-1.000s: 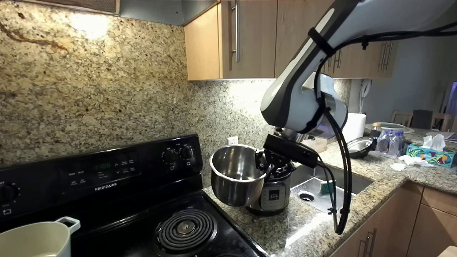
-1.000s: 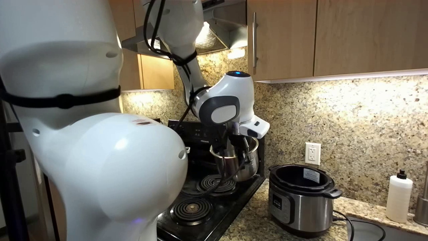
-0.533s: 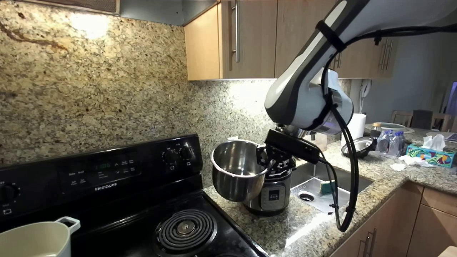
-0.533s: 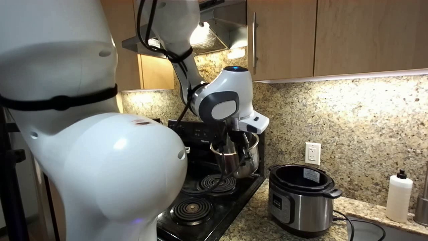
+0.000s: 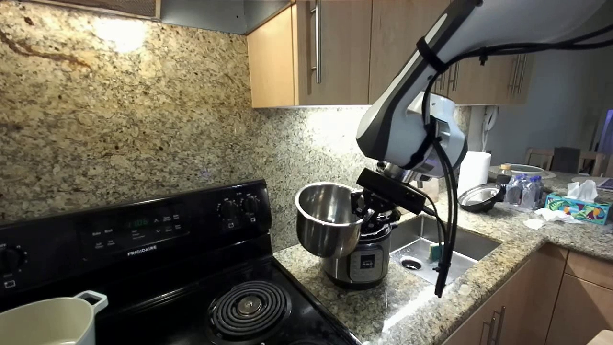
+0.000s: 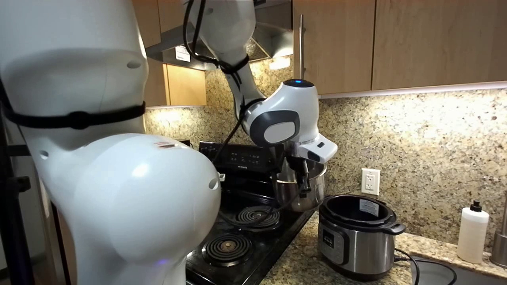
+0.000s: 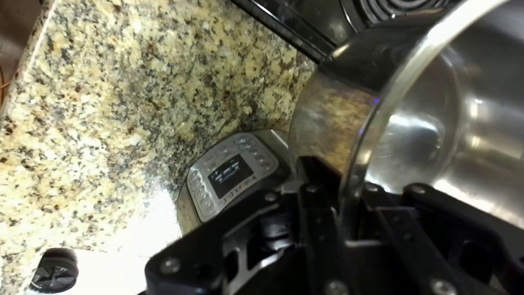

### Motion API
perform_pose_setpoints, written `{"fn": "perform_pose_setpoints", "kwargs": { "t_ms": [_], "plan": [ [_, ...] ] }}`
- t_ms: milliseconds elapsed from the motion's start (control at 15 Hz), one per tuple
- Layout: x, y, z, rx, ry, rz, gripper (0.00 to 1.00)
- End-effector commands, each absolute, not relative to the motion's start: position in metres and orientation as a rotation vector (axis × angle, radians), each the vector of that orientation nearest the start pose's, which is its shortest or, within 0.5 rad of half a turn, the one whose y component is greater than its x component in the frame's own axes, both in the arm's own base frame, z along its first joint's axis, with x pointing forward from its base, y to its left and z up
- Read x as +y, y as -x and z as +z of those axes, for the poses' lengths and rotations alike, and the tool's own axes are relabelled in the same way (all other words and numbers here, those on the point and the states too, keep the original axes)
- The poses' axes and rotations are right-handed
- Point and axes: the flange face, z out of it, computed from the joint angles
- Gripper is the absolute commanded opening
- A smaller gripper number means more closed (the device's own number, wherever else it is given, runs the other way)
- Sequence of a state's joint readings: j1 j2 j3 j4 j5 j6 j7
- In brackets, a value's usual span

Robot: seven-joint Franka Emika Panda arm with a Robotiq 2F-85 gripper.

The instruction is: Put the metal bowl on the stove in the cooker

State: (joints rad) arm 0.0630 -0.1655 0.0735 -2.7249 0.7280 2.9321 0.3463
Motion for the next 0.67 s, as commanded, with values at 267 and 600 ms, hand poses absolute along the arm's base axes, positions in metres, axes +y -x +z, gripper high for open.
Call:
{"fn": "perform_pose_setpoints", "kwargs": {
  "t_ms": [267, 600],
  "plan": [
    [-0.056, -0.469, 0.294, 1.604, 2.241, -0.365, 0.01],
    [-0.078, -0.485, 0.299, 1.739, 2.065, -0.344, 0.01]
  ]
}}
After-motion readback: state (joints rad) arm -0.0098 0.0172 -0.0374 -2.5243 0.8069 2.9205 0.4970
